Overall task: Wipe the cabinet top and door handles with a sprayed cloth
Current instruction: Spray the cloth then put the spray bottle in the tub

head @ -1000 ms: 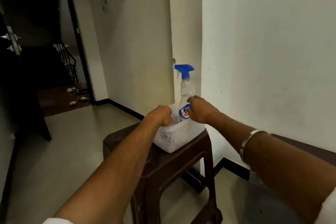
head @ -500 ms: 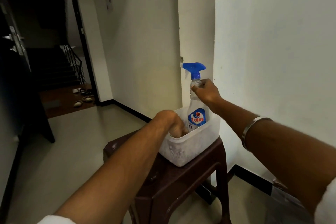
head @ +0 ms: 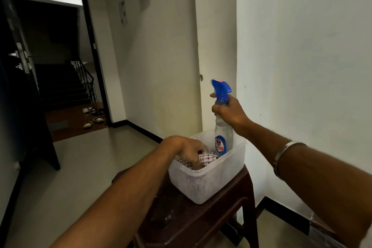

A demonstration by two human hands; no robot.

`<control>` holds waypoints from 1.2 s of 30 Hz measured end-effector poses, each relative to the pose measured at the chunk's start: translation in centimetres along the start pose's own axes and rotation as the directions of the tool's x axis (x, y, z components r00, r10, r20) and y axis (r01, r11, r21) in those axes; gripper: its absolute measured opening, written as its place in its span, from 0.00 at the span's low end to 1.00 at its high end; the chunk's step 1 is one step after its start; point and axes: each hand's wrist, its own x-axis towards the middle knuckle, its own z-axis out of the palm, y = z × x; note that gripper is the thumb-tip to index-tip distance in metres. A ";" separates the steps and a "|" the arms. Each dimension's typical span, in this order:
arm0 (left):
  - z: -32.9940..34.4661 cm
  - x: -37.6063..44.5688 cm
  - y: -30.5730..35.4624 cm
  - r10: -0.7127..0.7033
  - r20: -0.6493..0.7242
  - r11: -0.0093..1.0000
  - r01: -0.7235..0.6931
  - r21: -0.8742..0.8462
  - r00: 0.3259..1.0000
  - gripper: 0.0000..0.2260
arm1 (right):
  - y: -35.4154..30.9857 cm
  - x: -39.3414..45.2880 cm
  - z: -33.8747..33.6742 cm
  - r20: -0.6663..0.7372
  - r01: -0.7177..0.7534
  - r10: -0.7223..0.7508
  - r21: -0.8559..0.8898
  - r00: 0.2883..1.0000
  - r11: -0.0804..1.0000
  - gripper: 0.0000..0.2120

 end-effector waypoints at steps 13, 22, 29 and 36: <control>-1.9 -4.1 0.1 -0.206 -0.582 0.521 -0.416 -0.746 0.787 0.19 | -14.2 1.0 -3.5 -0.250 0.326 -0.313 0.009 0.916 0.945 0.20; -1.2 -8.8 3.8 -0.174 -0.556 -0.184 -0.582 -0.792 0.812 0.13 | -14.9 -8.2 -3.6 0.044 0.165 -0.161 -0.102 0.986 0.981 0.10; -1.0 -10.6 6.2 -0.138 -0.563 -0.259 -0.578 -0.774 0.815 0.25 | -12.1 -14.1 -1.9 0.065 0.043 -0.034 -0.145 0.997 0.988 0.11; -0.6 -9.8 6.8 -0.234 -0.545 -0.269 -0.593 -0.759 0.805 0.32 | -12.7 -16.1 -1.4 0.073 0.019 -0.006 -0.170 0.997 0.985 0.08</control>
